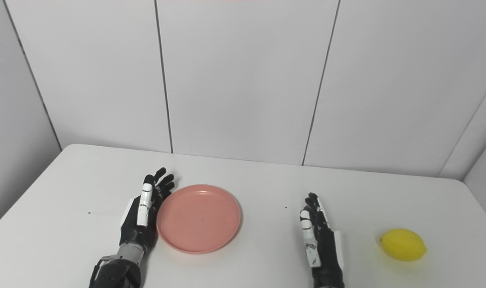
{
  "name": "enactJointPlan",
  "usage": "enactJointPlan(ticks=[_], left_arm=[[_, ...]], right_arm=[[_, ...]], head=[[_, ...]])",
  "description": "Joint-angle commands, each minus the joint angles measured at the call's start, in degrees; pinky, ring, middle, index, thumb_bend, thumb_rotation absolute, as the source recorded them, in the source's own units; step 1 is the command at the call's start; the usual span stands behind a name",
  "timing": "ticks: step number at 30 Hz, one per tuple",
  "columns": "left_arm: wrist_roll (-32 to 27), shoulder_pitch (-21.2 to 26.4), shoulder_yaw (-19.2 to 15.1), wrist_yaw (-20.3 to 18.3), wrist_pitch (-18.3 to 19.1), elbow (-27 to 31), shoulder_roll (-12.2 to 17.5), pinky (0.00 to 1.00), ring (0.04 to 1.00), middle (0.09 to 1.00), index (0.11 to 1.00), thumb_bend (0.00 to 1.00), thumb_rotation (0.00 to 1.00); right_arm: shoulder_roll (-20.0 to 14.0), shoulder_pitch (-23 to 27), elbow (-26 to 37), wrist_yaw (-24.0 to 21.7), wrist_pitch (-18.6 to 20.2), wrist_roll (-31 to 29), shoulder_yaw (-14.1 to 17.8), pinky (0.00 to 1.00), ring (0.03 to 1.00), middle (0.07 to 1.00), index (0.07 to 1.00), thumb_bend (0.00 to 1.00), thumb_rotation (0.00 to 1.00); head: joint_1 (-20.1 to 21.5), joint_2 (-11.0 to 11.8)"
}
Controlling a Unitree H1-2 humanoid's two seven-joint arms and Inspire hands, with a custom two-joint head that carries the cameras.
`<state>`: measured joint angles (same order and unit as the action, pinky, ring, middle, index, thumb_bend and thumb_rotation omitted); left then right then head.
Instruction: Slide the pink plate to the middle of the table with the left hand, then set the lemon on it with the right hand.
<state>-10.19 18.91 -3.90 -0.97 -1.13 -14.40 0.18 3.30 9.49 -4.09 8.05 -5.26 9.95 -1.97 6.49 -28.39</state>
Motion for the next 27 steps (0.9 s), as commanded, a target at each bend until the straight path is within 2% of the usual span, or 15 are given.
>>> enactJointPlan(ticks=[1,5,7,10,16,19,27], left_arm=[[-0.3,0.0,0.4,-1.2,0.9,1.0,0.3,0.97,0.930,0.914,0.915,0.68,1.00],[-1.1,-0.6,0.3,-2.7,0.7,1.4,0.5,0.96,0.920,0.911,0.921,0.66,1.00],[-0.7,-0.6,0.7,-2.9,0.7,1.4,0.5,0.95,0.917,0.911,0.920,0.67,1.00],[-0.3,-0.8,1.3,-3.1,1.6,2.1,0.2,0.95,0.919,0.918,0.919,0.68,1.00],[0.7,-1.7,3.6,-2.6,2.5,4.4,-1.8,0.96,0.927,0.914,0.918,0.67,1.00],[1.6,-1.8,4.4,-1.9,3.3,5.5,-3.2,0.94,0.917,0.908,0.912,0.65,1.00],[3.9,-2.3,6.4,-1.2,4.7,6.5,-4.7,0.97,0.926,0.911,0.902,0.65,1.00]], right_arm=[[0.8,1.4,0.1,0.9,-3.6,0.6,-0.5,0.92,0.898,0.911,0.917,0.64,1.00],[1.4,1.8,-0.9,1.8,-4.5,1.4,-0.9,0.89,0.893,0.903,0.906,0.60,1.00],[1.6,2.0,-1.6,2.0,-4.9,1.4,-1.2,0.89,0.894,0.902,0.905,0.59,1.00],[1.6,2.3,-2.3,2.1,-5.5,1.0,-1.4,0.89,0.893,0.902,0.906,0.61,1.00],[1.4,2.4,-2.3,2.0,-5.4,1.4,-1.8,0.90,0.904,0.905,0.910,0.61,1.00],[1.4,2.5,-2.2,1.9,-5.2,1.2,-1.7,0.90,0.910,0.909,0.910,0.63,1.00],[1.1,2.9,-1.7,1.7,-4.1,1.4,-1.8,0.90,0.907,0.903,0.909,0.62,1.00]], head=[[1.7,-0.3],[4.2,-0.3],[4.2,-0.3],[5.2,-0.5],[6.2,-1.3],[6.5,-1.8],[6.3,-3.5]])
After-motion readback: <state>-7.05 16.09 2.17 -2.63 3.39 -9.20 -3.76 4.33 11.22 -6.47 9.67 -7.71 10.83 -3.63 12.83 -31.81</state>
